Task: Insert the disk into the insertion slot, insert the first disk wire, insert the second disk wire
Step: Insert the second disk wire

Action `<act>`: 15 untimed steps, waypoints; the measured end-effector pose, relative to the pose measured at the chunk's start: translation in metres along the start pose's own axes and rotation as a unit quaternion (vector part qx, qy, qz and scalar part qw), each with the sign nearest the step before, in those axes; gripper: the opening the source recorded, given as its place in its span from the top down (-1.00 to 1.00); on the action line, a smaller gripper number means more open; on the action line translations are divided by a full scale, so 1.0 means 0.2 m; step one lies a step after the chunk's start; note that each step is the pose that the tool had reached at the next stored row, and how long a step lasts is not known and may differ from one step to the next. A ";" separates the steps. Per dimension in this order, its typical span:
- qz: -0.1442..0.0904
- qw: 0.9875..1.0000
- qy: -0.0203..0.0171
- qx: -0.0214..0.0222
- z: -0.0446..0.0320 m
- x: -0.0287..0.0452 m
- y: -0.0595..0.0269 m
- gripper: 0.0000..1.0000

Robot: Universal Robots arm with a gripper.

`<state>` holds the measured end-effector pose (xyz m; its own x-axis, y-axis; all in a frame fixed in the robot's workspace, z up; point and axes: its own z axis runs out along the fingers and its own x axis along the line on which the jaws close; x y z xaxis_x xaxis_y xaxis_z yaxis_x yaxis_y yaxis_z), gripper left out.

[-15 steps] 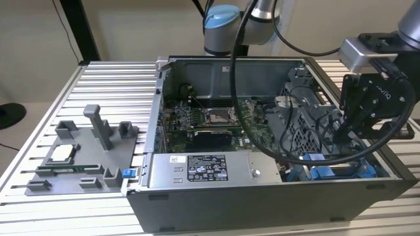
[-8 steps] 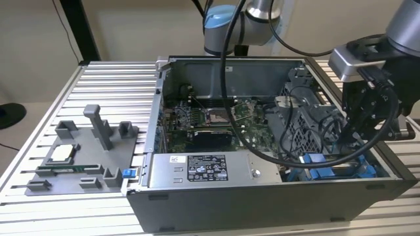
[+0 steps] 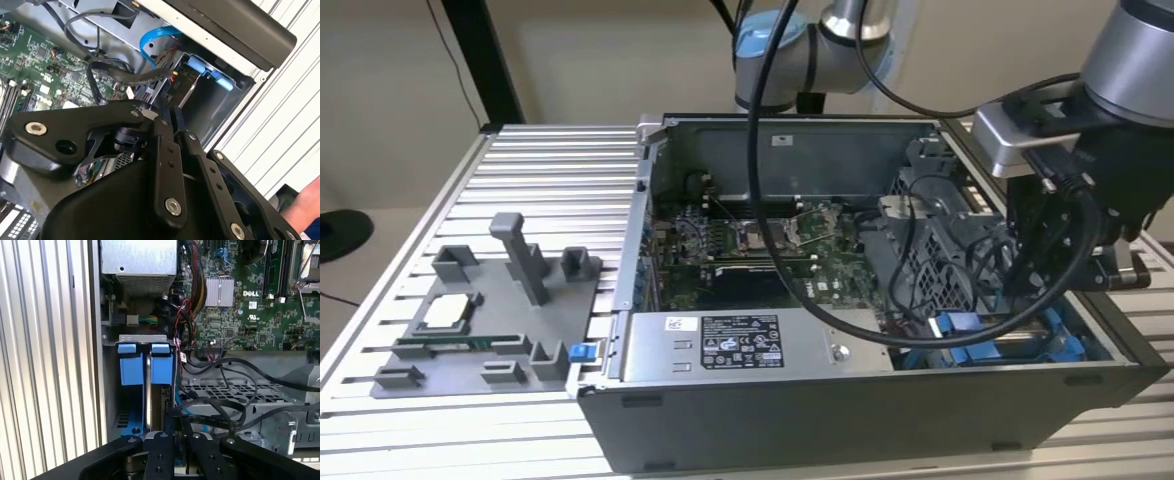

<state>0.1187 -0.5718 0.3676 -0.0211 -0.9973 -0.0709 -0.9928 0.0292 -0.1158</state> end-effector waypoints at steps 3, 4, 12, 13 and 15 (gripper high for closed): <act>0.000 1.000 0.000 0.003 0.012 0.004 0.004 1.00; 0.000 1.000 0.000 0.004 0.014 0.005 0.005 1.00; 0.000 1.000 0.000 0.006 0.016 0.007 0.006 1.00; 0.000 1.000 0.000 0.006 0.017 0.008 0.006 1.00; 0.000 1.000 0.000 0.007 0.020 0.011 0.006 1.00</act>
<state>0.1180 -0.5736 0.3634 -0.0201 -0.9972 -0.0715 -0.9911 0.0292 -0.1296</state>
